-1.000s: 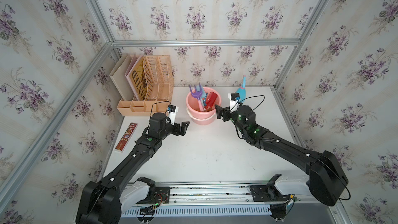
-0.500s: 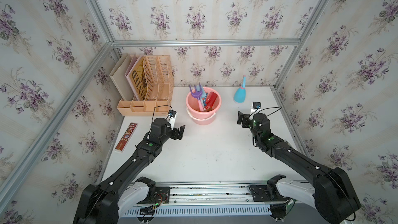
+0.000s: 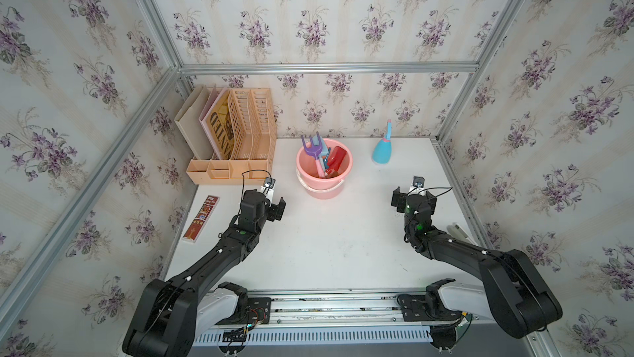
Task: Organize the gardening tools
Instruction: Reset both arms
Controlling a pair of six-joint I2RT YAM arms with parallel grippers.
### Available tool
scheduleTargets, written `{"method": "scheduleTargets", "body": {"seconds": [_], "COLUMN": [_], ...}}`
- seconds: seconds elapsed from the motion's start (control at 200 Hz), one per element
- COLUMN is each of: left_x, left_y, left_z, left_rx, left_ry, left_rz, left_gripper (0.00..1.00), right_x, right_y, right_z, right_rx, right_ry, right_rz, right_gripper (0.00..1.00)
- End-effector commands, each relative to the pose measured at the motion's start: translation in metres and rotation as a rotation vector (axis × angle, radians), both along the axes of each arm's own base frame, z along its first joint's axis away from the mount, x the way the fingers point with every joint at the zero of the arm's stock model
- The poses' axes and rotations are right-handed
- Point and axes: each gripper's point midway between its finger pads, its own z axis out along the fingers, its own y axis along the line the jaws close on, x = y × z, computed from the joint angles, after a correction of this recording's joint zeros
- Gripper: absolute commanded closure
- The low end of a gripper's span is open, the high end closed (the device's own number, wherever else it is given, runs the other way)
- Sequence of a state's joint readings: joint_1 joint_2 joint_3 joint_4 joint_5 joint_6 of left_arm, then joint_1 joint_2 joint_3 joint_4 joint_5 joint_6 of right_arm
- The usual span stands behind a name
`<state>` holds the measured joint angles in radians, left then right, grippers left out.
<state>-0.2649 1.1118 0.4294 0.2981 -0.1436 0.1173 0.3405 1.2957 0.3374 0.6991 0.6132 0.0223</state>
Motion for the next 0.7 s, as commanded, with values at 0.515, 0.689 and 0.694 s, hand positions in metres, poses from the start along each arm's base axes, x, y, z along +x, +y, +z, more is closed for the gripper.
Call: {"method": "scheduleTargets", "body": {"seconds": [0.515, 0.689, 0.694], "left_x": [0.036, 0.041, 0.042], "left_y": [0.047, 0.050, 0.050], "left_z": [-0.027, -0.032, -0.032], "left_rx": [-0.099, -0.107, -0.107], "left_ry": [-0.255, -0.182, -0.181], "left_rz": [0.063, 0.078, 0.078], "left_gripper": [0.01, 0.01, 0.01], "right_x": [-0.007, -0.007, -0.007], "right_y": [-0.023, -0.022, -0.022], "right_z": [0.028, 0.025, 0.025], "right_rx": [-0.027, 0.034, 0.039], "right_ry": [-0.325, -0.325, -0.324], "right_rz": [-0.025, 0.056, 0.064], "right_gripper": [0.00, 0.02, 0.02]}}
